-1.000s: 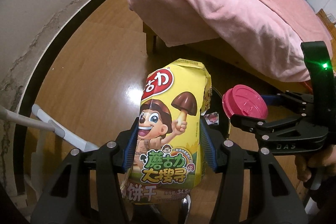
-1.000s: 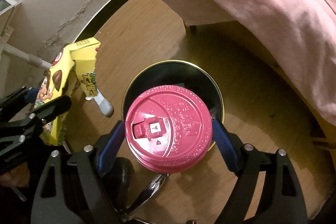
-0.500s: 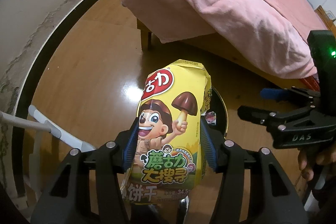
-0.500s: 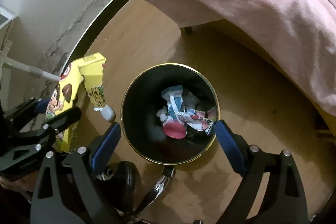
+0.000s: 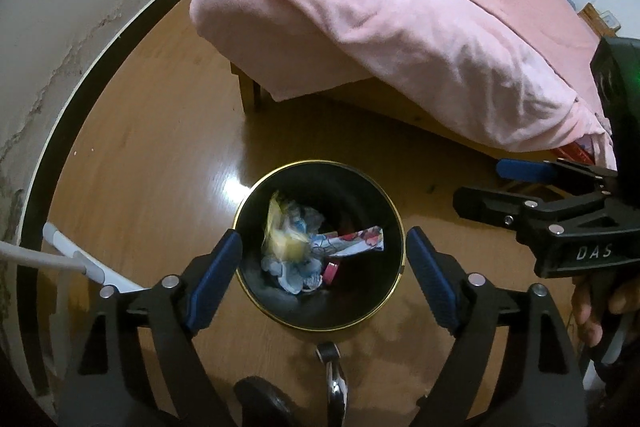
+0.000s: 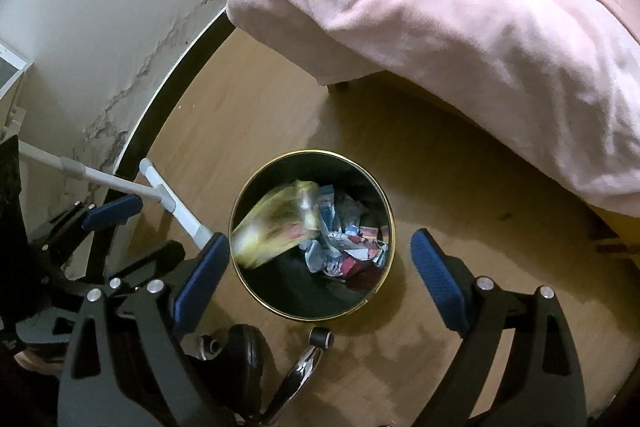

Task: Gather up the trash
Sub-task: 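Carry both items over the bin and open both tools to drop them, then swing both tools back toward the desk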

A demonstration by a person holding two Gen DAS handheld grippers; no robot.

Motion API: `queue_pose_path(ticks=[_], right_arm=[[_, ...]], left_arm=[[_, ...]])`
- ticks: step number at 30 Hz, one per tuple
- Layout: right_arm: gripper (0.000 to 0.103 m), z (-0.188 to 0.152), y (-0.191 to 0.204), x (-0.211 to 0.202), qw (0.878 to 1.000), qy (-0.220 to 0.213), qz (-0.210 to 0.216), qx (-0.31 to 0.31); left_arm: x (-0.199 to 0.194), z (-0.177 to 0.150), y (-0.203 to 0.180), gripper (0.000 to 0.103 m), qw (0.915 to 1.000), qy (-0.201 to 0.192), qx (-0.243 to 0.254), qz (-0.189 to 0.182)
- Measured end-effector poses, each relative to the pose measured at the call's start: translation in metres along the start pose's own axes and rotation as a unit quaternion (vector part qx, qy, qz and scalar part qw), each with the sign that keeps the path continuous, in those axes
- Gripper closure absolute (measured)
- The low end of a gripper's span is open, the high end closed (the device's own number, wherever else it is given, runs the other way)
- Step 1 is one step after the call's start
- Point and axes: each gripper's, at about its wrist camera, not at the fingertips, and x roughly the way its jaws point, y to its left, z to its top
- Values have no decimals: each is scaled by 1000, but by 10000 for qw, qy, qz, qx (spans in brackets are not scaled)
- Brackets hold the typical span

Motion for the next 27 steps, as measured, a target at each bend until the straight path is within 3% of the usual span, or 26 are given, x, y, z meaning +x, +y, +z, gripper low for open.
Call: queue_pose_path(ticks=[5, 9, 14, 18, 22, 27], right_arm=[[14, 1, 14, -20, 9998, -147, -67, -138], [14, 7, 47, -55, 9978, -456, -55, -483], [14, 17, 120, -105, 9880, -903, 99, -1251], [14, 19, 210, -135, 9707, -1161, 575, -2025], [14, 6, 322, -142, 9430, -1120, 1204, -2894], [14, -29, 459, -133, 9005, -767, 1931, -3820]], left_arm=[[-32, 5, 5, 20, 9995, -306, -46, 13], [-84, 5, 14, 18, 9973, -726, -14, 88], [-183, -12, 45, 15, 9893, -1390, -79, 435], [-262, -42, 84, 12, 9780, -1830, -276, 967], [-343, -98, 143, 12, 9580, -2157, -684, 1763], [-432, -196, 251, 12, 9128, -2122, -1700, 3047]])
